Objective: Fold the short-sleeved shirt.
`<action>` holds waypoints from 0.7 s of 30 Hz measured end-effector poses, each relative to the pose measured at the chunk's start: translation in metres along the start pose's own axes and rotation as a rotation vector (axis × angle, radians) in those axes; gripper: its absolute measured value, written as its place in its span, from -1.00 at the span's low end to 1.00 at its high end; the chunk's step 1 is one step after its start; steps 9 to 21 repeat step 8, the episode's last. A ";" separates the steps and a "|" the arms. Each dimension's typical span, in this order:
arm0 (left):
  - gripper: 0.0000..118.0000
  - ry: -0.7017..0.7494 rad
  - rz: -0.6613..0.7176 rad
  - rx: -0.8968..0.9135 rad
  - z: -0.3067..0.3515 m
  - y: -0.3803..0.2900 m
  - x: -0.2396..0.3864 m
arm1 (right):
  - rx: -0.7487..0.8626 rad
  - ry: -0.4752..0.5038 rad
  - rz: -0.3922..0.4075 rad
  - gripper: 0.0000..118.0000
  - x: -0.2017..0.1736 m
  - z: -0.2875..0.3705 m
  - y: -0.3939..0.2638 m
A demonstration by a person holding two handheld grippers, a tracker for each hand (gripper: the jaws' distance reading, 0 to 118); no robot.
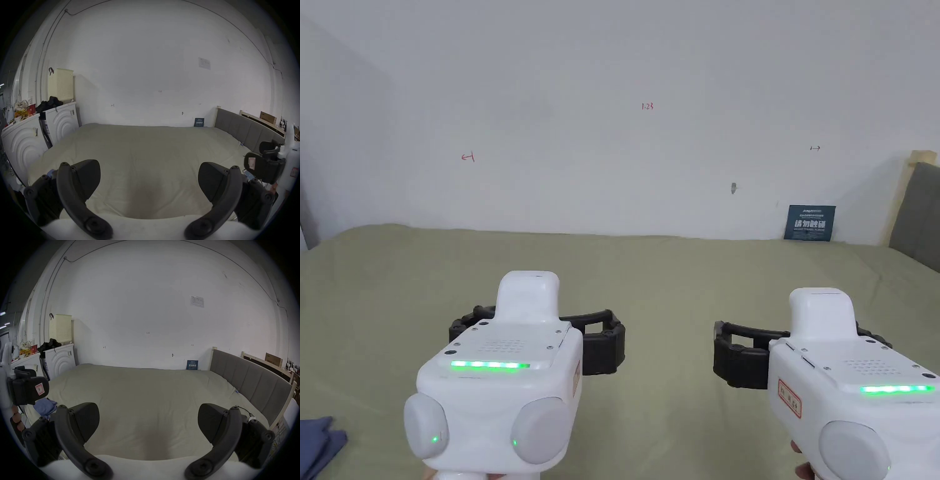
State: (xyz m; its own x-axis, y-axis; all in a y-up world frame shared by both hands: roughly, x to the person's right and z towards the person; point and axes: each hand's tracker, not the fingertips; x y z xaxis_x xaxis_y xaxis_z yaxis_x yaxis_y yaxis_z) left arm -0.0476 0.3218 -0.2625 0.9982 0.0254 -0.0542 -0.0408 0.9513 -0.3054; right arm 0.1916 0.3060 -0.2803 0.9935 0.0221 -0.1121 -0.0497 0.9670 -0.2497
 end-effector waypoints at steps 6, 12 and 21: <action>1.00 0.039 -0.039 -0.017 -0.004 -0.007 0.004 | -0.007 0.009 -0.019 1.00 0.002 0.000 -0.002; 1.00 0.027 0.015 -0.041 -0.005 -0.002 0.003 | -0.013 0.009 -0.019 1.00 0.003 -0.001 -0.003; 1.00 0.027 0.015 -0.041 -0.005 -0.002 0.003 | -0.013 0.009 -0.019 1.00 0.003 -0.001 -0.003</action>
